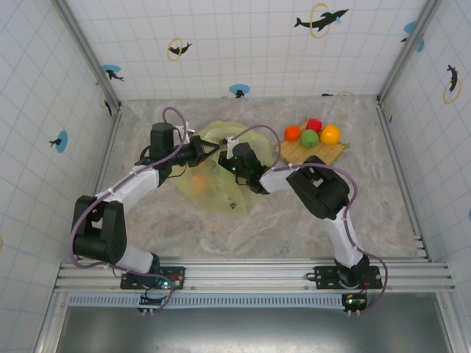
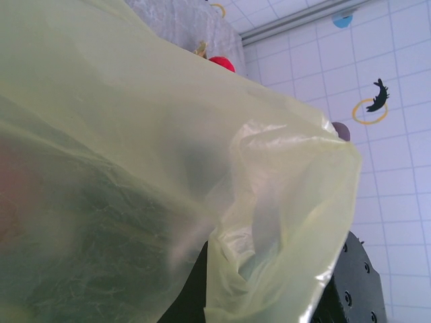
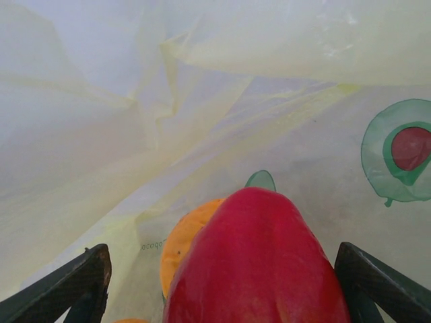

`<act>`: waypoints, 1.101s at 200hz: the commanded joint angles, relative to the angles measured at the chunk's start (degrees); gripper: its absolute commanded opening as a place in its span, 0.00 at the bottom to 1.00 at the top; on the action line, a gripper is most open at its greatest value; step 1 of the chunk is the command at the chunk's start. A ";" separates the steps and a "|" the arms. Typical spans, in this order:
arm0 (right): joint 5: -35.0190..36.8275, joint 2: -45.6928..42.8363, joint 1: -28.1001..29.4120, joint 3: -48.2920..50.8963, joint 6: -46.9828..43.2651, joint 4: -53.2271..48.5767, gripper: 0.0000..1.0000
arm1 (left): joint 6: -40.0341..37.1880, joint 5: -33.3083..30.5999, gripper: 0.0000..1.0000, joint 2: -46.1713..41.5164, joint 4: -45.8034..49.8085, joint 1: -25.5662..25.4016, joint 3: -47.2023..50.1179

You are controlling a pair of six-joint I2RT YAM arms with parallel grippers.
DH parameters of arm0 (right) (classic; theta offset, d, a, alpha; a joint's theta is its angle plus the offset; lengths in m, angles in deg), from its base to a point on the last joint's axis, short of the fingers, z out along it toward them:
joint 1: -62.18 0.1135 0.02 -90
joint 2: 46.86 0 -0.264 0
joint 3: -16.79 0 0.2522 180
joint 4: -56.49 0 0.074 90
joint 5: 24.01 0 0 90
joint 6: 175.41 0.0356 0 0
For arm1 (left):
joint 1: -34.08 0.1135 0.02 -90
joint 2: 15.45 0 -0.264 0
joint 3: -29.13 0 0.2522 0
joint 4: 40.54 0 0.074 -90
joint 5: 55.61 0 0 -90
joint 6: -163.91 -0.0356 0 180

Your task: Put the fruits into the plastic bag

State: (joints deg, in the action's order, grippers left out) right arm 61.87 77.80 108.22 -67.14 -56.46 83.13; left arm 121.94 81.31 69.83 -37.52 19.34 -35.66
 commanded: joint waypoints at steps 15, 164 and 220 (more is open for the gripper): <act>0.84 -5.07 -1.17 3.02 -1.29 0.38 0.90 | -0.98 -0.22 0.00 -0.07 1.16 -0.21 0.01; -7.97 -18.62 -5.49 11.47 -8.42 -11.54 0.92 | -1.54 -2.17 0.00 0.80 3.44 0.90 -0.14; -26.70 -26.23 -8.91 15.23 -16.51 -23.65 0.90 | -1.62 -3.62 0.00 0.93 3.89 1.74 0.03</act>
State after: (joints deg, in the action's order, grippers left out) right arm 45.33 55.53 100.20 -53.57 -67.14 67.17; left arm 121.77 78.71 70.09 -34.57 20.52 -35.66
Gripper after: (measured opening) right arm 0.901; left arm 0.042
